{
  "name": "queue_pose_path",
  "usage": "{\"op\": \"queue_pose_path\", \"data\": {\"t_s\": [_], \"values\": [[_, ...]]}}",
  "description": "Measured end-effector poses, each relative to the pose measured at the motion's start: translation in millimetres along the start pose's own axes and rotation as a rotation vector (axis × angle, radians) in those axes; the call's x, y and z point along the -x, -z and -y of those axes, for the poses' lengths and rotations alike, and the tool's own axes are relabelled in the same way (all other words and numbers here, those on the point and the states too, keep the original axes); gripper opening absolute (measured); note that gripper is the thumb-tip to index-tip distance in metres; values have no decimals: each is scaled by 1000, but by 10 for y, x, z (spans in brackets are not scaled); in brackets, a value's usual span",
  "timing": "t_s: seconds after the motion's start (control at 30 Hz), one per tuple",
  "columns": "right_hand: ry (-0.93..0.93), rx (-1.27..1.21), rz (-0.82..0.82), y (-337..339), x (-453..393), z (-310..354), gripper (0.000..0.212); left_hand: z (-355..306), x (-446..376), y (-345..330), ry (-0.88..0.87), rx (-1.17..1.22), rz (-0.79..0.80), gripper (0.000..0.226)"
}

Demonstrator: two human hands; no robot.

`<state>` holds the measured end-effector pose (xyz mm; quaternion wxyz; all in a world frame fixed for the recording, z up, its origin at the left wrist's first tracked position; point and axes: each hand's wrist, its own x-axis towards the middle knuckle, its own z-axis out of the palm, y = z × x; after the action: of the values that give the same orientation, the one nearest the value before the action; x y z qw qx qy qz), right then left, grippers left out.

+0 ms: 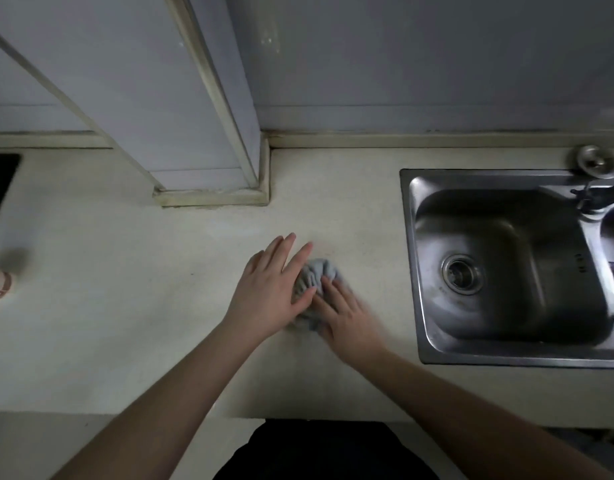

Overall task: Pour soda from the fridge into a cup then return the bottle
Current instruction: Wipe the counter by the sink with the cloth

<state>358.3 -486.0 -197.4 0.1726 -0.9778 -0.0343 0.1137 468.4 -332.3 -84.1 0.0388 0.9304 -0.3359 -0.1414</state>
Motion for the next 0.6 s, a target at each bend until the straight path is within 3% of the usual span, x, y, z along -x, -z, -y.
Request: {"op": "queue_pose_path", "data": {"t_s": [0.23, 0.47, 0.6], "values": [[120, -3, -94, 25, 560, -329, 59, -208, 2, -99, -46, 9, 8, 75], [-207, -8, -110, 468, 136, -1229, 60, -228, -10, -36, -25, 8, -50, 73], [-273, -60, -144, 626, -297, -1323, 59, -186, 25, -7, -3, -14, -69, 73]]}}
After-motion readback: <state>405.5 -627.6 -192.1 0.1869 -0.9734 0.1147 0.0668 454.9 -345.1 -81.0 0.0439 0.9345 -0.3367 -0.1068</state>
